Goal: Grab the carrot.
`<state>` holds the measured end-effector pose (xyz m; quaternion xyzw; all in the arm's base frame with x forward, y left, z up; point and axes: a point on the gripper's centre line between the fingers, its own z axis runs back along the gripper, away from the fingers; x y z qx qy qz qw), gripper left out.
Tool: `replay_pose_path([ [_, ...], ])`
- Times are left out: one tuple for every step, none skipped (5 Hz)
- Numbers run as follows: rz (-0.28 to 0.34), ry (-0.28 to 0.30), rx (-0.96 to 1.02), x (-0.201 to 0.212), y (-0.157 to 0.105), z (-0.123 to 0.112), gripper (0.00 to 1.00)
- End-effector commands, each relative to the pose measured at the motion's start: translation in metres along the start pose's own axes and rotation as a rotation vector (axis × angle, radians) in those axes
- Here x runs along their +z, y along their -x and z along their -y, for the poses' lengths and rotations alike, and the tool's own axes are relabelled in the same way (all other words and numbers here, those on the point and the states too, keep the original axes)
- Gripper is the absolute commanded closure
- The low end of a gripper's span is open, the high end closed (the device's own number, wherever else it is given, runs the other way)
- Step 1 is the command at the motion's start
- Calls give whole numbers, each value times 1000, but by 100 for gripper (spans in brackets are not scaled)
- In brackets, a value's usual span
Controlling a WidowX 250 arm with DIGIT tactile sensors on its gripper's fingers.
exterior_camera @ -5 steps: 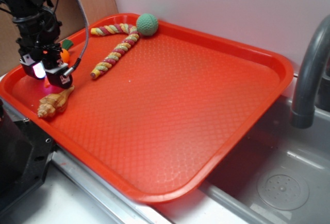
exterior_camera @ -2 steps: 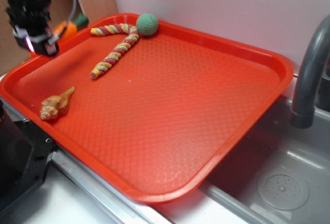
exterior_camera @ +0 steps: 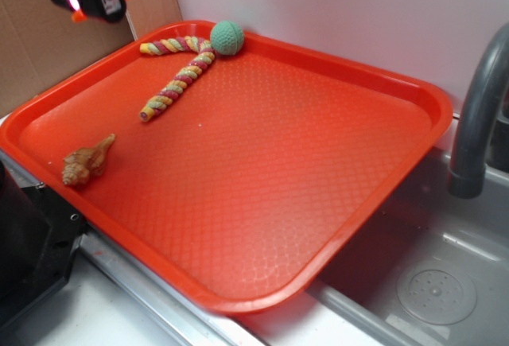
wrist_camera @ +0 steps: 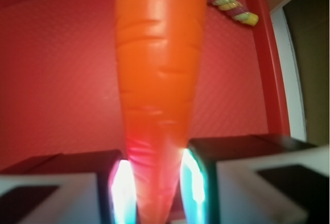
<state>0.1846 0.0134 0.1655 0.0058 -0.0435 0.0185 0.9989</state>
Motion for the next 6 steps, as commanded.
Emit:
replay_pose_path([
  [89, -61, -118, 48, 15, 44, 100],
  [82, -49, -110, 51, 22, 46, 100],
  [55, -55, -99, 46, 22, 42, 100],
  [55, -55, -99, 46, 22, 42, 0],
  [55, -55, -99, 46, 22, 42, 0],
  [55, -55, -99, 46, 22, 42, 0],
])
